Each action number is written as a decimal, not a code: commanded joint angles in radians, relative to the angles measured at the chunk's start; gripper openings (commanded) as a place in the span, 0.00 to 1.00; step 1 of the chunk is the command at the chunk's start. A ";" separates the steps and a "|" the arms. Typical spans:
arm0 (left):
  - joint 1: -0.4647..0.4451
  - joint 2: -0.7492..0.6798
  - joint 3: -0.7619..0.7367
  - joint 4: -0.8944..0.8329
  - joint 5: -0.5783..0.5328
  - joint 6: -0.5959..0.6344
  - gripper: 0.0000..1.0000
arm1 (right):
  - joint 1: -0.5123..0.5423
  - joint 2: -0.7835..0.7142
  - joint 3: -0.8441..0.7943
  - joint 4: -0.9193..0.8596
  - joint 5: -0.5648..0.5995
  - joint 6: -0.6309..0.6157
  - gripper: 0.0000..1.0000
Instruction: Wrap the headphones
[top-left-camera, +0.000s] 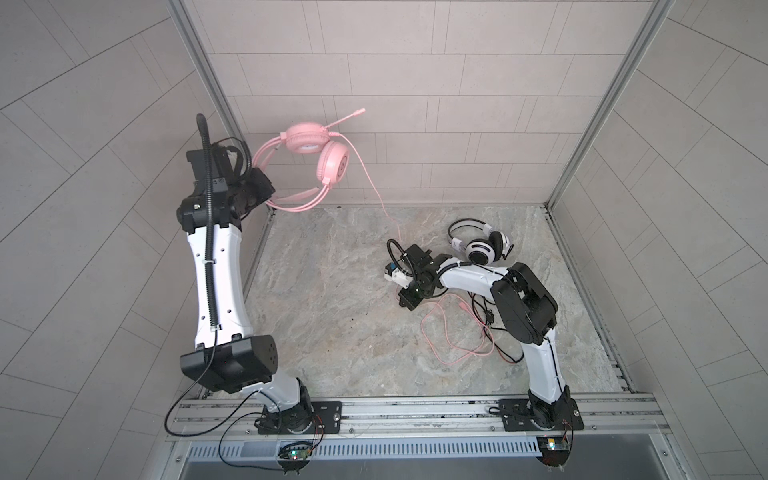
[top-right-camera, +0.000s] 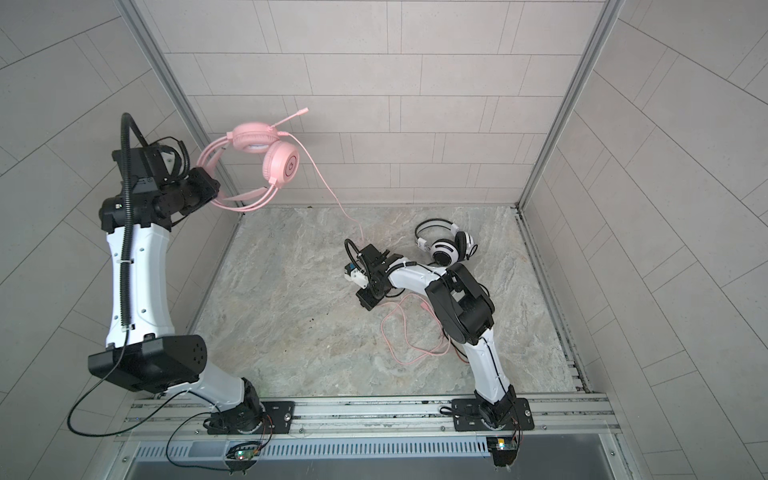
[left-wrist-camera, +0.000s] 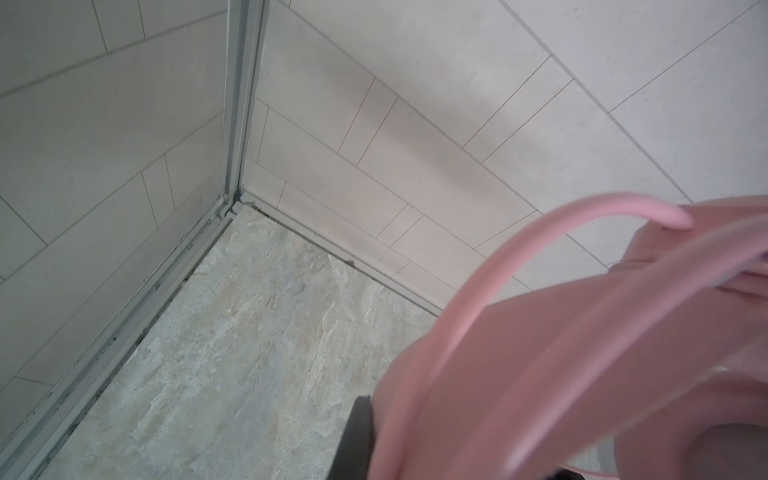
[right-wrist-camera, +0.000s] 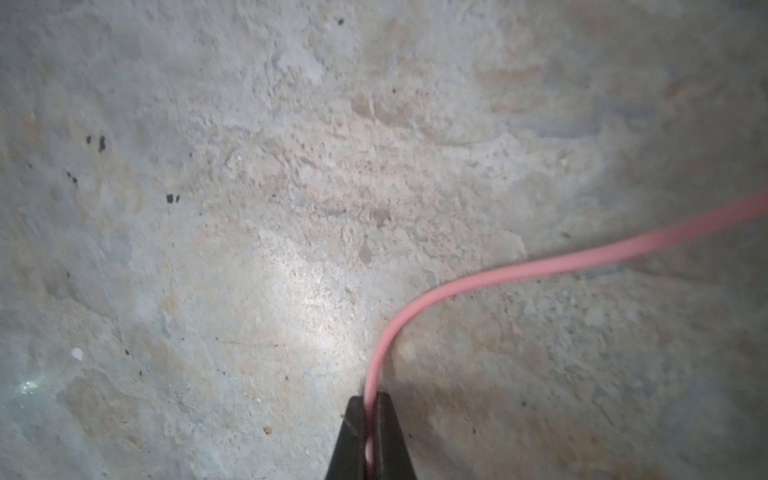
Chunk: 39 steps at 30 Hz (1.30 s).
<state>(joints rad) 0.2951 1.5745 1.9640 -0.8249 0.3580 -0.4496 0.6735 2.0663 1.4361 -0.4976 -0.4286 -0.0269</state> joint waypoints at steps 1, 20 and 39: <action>0.006 -0.054 -0.045 0.103 0.014 -0.038 0.00 | 0.010 -0.095 -0.054 -0.033 0.024 0.019 0.00; -0.328 -0.121 -0.477 0.227 -0.033 0.127 0.00 | 0.262 -0.620 0.289 -0.567 0.292 -0.005 0.00; -0.405 -0.174 -0.587 0.148 0.334 0.327 0.00 | 0.084 -0.621 0.531 -0.687 0.226 -0.100 0.00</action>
<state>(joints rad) -0.0906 1.4101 1.3567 -0.7048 0.5934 -0.1368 0.7536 1.4528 1.9343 -1.1469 -0.1268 -0.0834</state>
